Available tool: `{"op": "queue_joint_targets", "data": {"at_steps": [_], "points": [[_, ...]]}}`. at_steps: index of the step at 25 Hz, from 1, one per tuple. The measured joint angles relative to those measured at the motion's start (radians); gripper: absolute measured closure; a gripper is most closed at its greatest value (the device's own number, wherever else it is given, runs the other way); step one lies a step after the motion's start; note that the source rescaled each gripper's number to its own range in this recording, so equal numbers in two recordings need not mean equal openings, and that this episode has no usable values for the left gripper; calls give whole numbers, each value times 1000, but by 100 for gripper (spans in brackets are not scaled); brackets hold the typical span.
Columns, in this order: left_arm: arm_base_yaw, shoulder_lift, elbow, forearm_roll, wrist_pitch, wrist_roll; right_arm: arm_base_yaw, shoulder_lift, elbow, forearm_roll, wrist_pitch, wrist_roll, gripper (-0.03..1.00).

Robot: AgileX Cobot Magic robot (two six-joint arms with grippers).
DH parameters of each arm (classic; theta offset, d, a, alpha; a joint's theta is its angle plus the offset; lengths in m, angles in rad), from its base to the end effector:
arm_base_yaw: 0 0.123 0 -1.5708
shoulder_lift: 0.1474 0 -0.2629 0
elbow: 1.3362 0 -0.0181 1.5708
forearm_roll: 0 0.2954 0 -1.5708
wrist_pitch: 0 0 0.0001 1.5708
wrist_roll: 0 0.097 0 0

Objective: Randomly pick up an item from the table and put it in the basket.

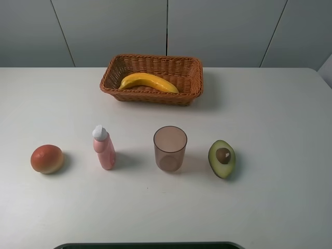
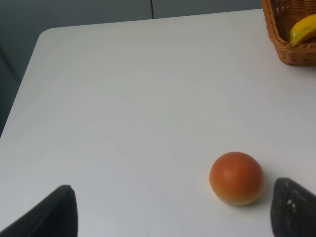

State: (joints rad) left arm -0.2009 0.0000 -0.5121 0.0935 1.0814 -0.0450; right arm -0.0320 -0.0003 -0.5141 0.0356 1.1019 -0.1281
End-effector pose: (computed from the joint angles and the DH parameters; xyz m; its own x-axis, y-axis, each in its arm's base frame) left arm 0.0598 -0.0040 0.2984 -0.4529 0.0913 -0.8869 0.1268 0.9912 0.0372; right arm 0.0583 0.0012 0.2971 -0.4767 -0.0965 -0.8738 -0.0495 0.9953 -0.0830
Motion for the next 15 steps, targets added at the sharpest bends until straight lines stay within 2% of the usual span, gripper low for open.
{"op": "queue_joint_targets", "data": {"at_steps": [15], "points": [[0, 0, 0, 0, 0, -4, 2, 0, 0, 0, -2, 4, -3]]}}
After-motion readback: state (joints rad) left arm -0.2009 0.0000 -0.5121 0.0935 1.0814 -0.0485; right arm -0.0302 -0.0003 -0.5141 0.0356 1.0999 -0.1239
